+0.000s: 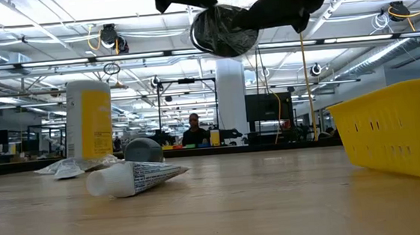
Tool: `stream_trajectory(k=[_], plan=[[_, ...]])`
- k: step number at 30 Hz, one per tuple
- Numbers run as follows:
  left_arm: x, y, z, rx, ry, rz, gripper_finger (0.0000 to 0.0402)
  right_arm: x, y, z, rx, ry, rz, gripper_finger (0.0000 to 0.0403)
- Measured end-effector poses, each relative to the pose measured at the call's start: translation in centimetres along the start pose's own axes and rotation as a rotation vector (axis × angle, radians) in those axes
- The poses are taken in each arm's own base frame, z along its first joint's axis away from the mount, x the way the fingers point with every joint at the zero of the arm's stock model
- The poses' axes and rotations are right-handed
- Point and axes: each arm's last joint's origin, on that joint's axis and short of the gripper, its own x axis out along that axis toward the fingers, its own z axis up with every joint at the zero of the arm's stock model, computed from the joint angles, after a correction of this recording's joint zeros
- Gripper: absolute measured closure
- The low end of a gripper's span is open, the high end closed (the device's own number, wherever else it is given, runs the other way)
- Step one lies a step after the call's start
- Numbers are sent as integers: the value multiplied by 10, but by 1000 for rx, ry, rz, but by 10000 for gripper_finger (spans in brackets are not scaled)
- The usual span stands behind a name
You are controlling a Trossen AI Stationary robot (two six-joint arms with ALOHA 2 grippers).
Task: Pick & Place Travel size toiletries
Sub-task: Put the black hairbrush into the bottom blue bin
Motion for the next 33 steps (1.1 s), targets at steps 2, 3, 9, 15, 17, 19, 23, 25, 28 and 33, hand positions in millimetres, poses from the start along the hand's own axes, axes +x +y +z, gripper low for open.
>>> stream_trajectory(k=[2, 3, 9, 15, 17, 19, 23, 25, 28, 33], plan=[[0, 0, 0, 18, 4, 2, 391, 0, 0, -1, -10, 9, 2, 386], [0, 0, 0, 18, 4, 6, 388, 0, 0, -1, -12, 12, 2, 386], [-6, 6, 1, 71, 2, 99, 347, 0, 0, -3, -32, 34, 4, 386], [-28, 13, 9, 70, -50, 129, 298, -3, 2, -11, -46, 97, 9, 386], [-32, 14, 9, 70, -49, 131, 287, -6, 6, -15, -34, 133, 48, 386], [-35, 15, 9, 71, -47, 137, 280, -9, 12, -19, -16, 175, 121, 386], [-38, 17, 8, 76, -34, 148, 279, -18, 28, -24, 17, 239, 301, 386], [-37, 18, 7, 79, -21, 150, 279, -26, 34, -26, 35, 279, 374, 386], [-37, 18, 6, 69, -17, 151, 279, -39, 43, -29, 68, 334, 446, 386], [-37, 19, 6, 58, -12, 152, 279, -65, 57, -36, 110, 408, 521, 386]])
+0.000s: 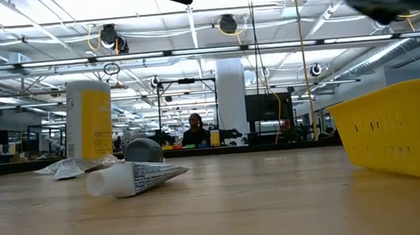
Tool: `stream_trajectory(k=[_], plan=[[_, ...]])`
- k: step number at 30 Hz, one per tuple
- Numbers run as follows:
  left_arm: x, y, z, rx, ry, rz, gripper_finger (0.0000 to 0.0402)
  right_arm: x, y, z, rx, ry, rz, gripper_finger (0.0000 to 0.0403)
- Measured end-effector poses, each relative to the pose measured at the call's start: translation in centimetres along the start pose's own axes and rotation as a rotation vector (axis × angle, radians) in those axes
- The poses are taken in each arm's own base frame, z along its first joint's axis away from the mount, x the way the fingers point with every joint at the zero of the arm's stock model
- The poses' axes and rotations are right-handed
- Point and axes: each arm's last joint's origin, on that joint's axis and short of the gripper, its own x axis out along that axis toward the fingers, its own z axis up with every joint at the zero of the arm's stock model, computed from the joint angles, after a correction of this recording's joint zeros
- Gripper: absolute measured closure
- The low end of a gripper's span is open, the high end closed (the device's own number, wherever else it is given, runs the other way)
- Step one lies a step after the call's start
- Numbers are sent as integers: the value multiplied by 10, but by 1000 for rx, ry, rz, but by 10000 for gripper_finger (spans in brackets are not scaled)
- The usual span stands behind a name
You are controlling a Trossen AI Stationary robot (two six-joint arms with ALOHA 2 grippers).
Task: Pick & Place Travel size toiletries
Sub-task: Put the black hairbrush into the bottom blue bin
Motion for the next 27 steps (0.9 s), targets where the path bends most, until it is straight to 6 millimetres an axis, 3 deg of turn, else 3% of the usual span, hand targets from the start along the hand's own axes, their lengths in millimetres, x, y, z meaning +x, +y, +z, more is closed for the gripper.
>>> stream_trajectory(k=[13, 20, 27], plan=[[0, 0, 0, -56, -1, -7, 279, -5, 51, -49, 181, 80, 49, 386], [0, 0, 0, -56, -1, -13, 279, 0, 62, -68, 214, 75, 3, 385], [0, -1, 0, -56, 0, -13, 279, 11, 63, -75, 236, 95, -11, 386]])
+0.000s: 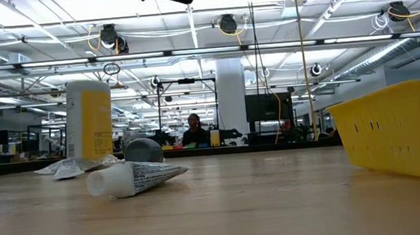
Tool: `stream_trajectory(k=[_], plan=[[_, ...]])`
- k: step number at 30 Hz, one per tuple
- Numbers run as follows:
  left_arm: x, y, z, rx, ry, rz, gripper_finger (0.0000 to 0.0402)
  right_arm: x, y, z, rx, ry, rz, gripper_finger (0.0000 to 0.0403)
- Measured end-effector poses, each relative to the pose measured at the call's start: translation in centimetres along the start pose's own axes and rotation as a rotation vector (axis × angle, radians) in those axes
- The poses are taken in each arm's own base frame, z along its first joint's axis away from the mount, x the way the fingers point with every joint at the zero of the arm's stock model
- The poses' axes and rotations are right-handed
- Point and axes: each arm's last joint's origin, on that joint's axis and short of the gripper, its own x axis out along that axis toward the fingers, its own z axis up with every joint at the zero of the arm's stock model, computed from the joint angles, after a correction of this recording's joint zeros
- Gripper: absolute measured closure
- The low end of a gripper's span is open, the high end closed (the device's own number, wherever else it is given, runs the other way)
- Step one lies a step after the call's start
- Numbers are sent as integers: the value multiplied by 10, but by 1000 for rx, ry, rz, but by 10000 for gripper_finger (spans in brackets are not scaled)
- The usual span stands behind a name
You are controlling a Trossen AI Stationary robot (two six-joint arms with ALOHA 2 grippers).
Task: Pick & Place Travel size toiletries
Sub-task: Put the black hairbrush into the bottom blue bin
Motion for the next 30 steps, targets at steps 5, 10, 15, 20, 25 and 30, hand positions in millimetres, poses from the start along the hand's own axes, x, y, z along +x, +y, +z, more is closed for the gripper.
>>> stream_trajectory(k=[5, 10, 15, 20, 25, 30], plan=[[0, 0, 0, 0, 0, 0, 279, 2, 1, 0, 2, -1, 8, 386], [0, 0, 0, 1, 0, 0, 279, 2, 1, -1, 3, 19, 19, 382], [0, 0, 0, 1, 0, 0, 279, 1, 1, -1, 3, 22, 22, 351], [0, 0, 0, 2, 0, 0, 279, 1, 1, -1, 3, 22, 22, 319], [0, 0, 0, 2, 0, 0, 279, 1, 1, -1, -2, 23, 22, 293], [0, 0, 0, 6, 0, 0, 279, 1, 1, -1, -8, 23, 23, 262]])
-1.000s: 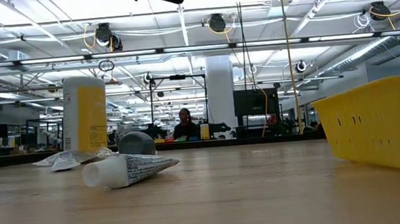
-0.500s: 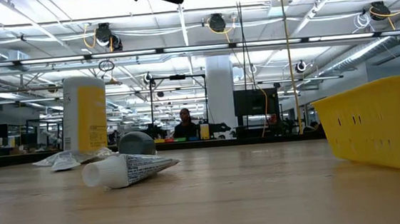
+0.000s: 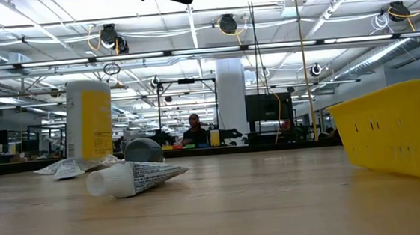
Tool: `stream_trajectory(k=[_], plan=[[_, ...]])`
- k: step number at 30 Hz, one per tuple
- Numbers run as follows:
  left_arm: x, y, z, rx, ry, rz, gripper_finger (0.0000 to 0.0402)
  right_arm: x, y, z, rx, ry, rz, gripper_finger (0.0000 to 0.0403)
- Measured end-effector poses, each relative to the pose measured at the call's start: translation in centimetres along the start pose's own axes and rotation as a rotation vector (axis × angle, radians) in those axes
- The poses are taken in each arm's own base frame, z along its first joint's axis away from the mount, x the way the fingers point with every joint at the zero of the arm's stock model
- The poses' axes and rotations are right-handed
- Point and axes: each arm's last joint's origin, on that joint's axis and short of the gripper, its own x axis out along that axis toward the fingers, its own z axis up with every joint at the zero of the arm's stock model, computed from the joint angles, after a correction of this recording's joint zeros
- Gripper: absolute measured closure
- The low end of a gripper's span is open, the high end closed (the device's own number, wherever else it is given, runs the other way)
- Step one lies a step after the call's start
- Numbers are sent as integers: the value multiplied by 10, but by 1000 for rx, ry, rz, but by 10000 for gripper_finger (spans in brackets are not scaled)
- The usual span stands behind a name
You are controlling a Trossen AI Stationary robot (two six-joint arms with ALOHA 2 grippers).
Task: Pick & Place Travel size toiletries
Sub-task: Put the black hairbrush into the bottom blue bin, then put the white toothpaste into the top yellow bin
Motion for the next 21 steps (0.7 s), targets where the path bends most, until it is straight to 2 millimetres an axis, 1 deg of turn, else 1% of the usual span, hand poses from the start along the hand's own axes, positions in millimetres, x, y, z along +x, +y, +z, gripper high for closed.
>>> stream_trajectory(k=[5, 9, 17, 21], plan=[[0, 0, 0, 28, 0, 0, 279, -1, 0, 1, -24, -1, 3, 231], [0, 0, 0, 35, 0, 0, 279, -4, 2, 2, -23, -10, 19, 218], [0, 0, -1, 30, 5, 1, 279, -11, 3, 7, -65, -32, 45, 220], [0, 0, -8, -4, 77, 0, 279, -12, 1, 15, -119, -56, 40, 221]])
